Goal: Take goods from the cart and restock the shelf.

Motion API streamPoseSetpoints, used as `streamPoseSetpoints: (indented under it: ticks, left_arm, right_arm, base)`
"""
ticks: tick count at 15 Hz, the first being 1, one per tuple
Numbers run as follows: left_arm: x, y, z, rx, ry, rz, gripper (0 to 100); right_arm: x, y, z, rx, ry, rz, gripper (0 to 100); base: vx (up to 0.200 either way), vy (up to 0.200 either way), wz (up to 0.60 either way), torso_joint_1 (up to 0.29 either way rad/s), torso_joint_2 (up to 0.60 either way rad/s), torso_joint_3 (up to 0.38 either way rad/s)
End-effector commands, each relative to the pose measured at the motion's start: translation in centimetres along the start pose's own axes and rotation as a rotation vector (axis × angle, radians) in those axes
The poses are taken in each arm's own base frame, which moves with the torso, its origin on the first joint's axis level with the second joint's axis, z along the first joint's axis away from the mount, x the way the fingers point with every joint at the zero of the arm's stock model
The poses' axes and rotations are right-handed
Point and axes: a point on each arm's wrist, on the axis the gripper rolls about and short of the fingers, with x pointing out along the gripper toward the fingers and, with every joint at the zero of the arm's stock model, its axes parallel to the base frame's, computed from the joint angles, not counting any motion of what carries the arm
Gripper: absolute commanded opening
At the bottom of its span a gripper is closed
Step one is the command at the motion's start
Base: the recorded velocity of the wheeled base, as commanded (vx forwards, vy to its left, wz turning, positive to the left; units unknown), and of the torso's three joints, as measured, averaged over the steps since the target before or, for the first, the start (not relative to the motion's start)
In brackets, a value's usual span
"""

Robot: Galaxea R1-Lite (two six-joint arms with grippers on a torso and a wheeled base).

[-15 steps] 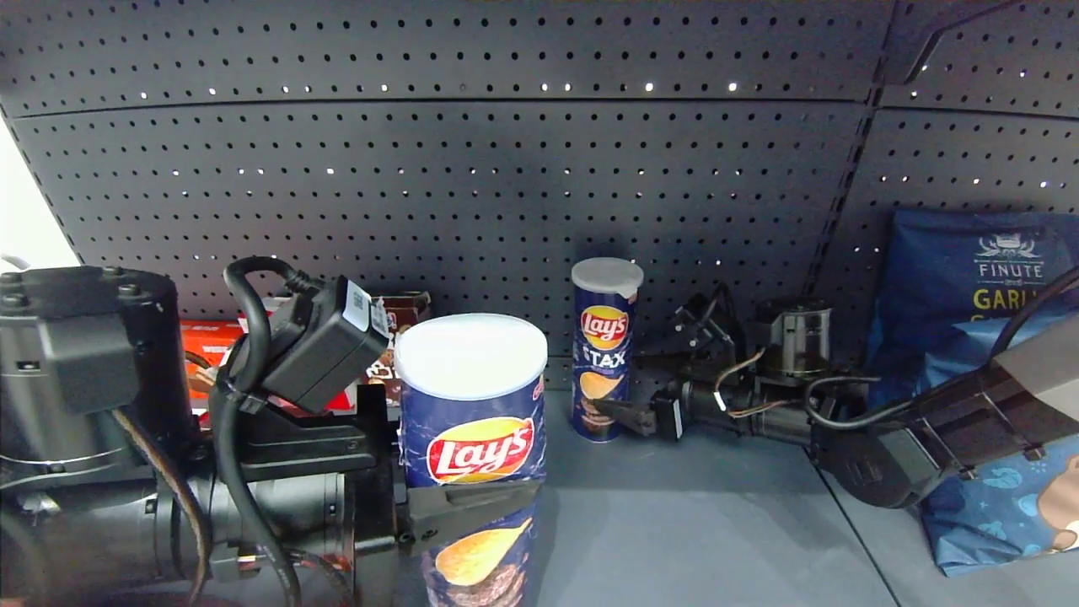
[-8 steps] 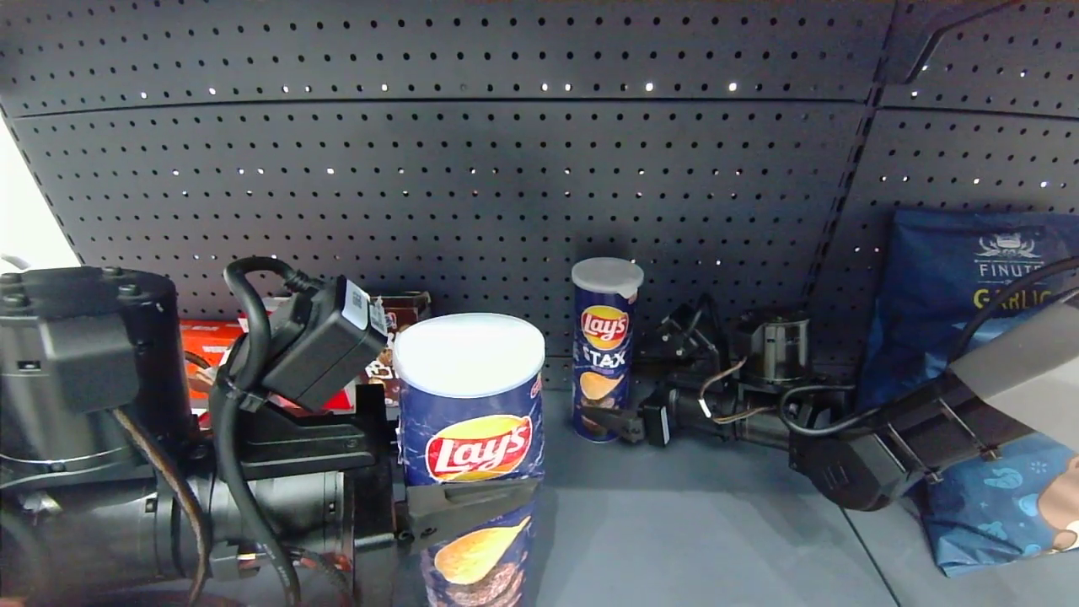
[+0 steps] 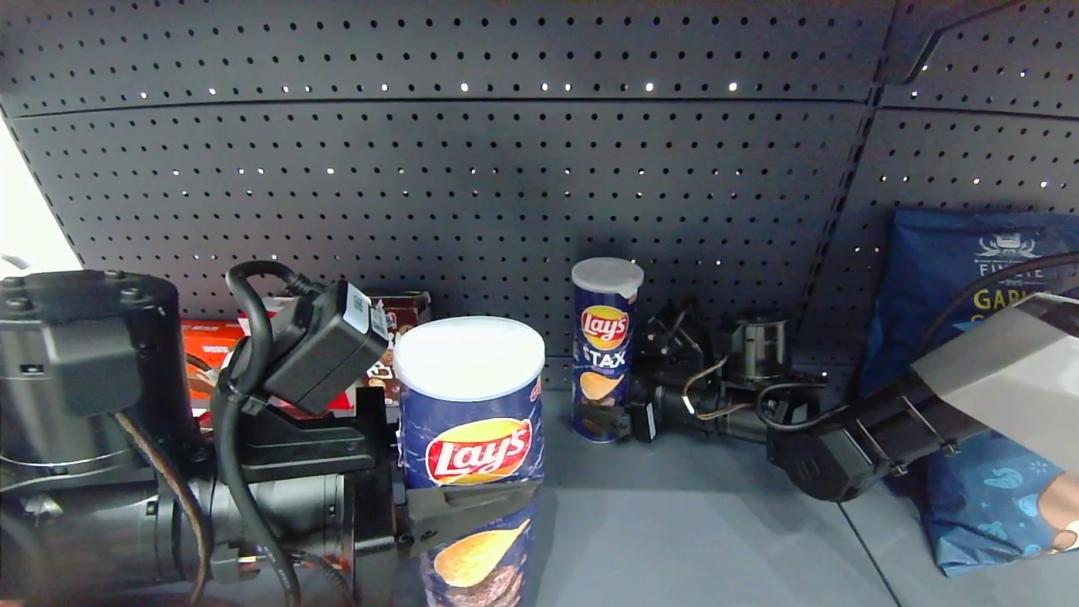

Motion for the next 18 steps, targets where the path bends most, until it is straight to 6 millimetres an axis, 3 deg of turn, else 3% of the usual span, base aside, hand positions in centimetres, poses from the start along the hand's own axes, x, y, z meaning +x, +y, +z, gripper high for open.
streamPoseSetpoints:
  ticks: [1,2,8,13,14,15,18]
  left_arm:
    - [0.0,0.0,0.0,0.001,0.000,0.000,0]
    - [0.0,0.0,0.0,0.000,0.001,0.000,0]
    - [0.0,0.0,-0.1,-0.001,0.001,0.003,0]
    - [0.0,0.0,0.1,0.002,-0.003,0.001,0]
    - [0.0,0.0,0.1,0.002,-0.003,0.001,0]
    - [0.0,0.1,0.1,0.002,-0.005,0.003,0]
    - [-0.1,0.3,0.2,0.000,-0.008,0.014,0]
  right_arm:
    - [0.6,0.0,-0.3,-0.002,-0.005,0.008,100]
    - [0.9,0.2,-0.4,-0.003,-0.006,0.009,0]
    - [0.3,1.4,0.4,-0.006,-0.014,0.026,0]
    - [-2.7,4.2,3.6,-0.026,-0.071,0.005,0]
    - [-2.8,4.2,3.7,-0.026,-0.071,0.005,0]
    - [-4.3,5.9,4.0,-0.003,-0.069,0.029,0]
    - [-6.4,8.2,3.6,0.001,-0.061,0.061,0]
  base:
    - [0.000,0.000,0.00,0.000,0.00,0.000]
    - [0.000,0.000,0.00,0.000,0.00,0.000]
    - [0.000,0.000,0.00,0.000,0.00,0.000]
    - [0.000,0.000,0.00,0.000,0.00,0.000]
    - [0.000,0.000,0.00,0.000,0.00,0.000]
    - [0.000,0.000,0.00,0.000,0.00,0.000]
    - [0.000,0.000,0.00,0.000,0.00,0.000]
